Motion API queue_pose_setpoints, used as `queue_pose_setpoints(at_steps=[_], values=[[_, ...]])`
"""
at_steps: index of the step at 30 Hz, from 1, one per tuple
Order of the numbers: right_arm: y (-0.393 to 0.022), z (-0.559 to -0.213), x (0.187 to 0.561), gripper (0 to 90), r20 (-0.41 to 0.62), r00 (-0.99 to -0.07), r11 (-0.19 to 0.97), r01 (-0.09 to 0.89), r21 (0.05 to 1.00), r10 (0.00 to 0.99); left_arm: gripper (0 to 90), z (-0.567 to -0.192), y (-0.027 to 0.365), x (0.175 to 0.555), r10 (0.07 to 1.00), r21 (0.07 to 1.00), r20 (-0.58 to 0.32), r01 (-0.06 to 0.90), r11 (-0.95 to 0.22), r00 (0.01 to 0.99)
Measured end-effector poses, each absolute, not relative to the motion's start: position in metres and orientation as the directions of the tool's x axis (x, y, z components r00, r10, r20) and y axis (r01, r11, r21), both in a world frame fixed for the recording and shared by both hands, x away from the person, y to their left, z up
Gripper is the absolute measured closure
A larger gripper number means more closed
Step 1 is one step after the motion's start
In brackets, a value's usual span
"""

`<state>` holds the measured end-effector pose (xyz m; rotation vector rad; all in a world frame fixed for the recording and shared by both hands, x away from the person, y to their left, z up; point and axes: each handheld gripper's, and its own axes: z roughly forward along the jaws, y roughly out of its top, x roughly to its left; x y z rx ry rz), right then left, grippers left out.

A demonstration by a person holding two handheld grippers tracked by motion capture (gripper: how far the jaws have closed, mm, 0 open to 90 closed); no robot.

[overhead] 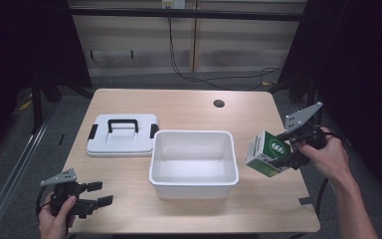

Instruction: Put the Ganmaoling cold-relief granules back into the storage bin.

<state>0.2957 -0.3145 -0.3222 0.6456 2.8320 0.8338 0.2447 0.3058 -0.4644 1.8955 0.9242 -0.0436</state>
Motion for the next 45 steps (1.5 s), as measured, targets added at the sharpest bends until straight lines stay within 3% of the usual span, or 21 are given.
queue_pose_setpoints(at_steps=[28, 45], values=[[-0.269, -0.275, 0.309, 16.2, -0.054, -0.936, 0.787, 0.259, 0.559, 0.347, 16.4, -0.464, 0.306, 0.245, 0.577, 0.759, -0.402, 0.612, -0.225, 0.711], [-0.218, -0.259, 0.326, 16.2, -0.049, -0.956, 0.844, 0.231, 0.485, 0.29, 16.4, -0.464, 0.305, 0.245, 0.575, 0.757, -0.407, 0.615, -0.222, 0.709]])
